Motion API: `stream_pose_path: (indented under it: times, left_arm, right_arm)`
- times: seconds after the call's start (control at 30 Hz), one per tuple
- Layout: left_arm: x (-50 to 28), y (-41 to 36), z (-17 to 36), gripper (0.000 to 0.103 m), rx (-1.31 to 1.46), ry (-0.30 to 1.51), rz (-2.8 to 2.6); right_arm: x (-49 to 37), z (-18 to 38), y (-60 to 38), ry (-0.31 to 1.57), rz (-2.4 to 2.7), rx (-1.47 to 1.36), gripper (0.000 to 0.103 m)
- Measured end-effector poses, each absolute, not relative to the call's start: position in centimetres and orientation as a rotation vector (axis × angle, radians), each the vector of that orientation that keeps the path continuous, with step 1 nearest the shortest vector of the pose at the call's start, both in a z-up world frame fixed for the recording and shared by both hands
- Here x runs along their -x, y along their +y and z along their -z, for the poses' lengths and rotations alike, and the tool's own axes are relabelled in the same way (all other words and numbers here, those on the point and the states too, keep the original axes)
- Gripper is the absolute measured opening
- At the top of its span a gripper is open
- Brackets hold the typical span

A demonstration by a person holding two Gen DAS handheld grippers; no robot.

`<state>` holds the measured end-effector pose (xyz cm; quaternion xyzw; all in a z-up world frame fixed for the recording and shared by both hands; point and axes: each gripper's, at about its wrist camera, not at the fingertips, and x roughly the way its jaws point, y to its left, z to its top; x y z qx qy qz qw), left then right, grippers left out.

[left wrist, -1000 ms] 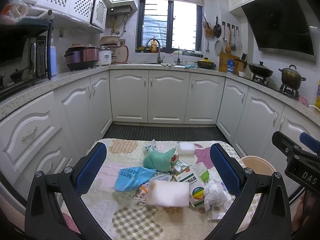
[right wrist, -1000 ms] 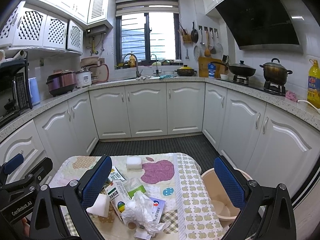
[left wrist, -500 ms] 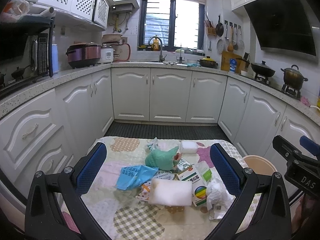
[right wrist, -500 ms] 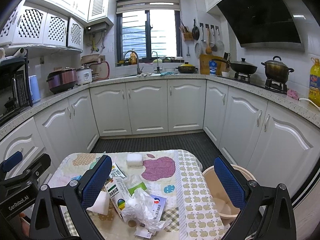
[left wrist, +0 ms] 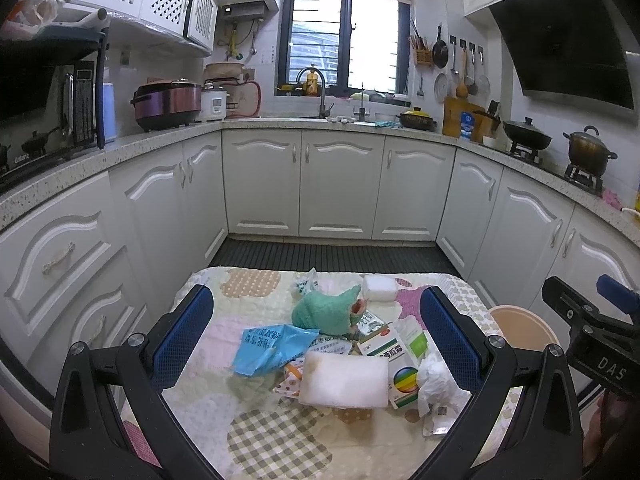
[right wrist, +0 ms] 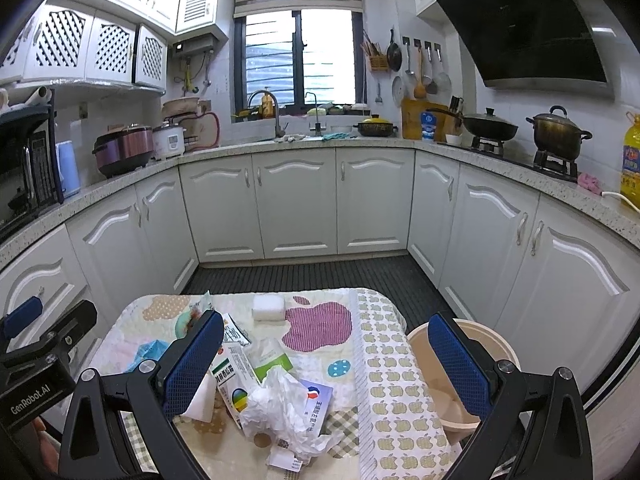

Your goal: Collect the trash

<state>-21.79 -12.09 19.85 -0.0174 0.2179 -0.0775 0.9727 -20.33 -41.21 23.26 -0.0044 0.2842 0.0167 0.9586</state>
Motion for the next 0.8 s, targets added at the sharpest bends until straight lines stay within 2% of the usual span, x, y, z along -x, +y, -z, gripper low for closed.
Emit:
stream_pose_path:
  times: [0.47, 0.8]
  left_arm:
    - [20.1, -10.9, -17.6, 0.103, 0.010, 0.512, 0.165]
    - [18.2, -8.0, -12.9, 0.103, -0.050, 0.685, 0.320]
  right_arm:
    - [18.5, -19.9, -40.8, 0.680, -0.101, 0.056, 0.101]
    - [16.0, -14.6, -41.2, 0.846, -0.273, 0.039, 0.100]
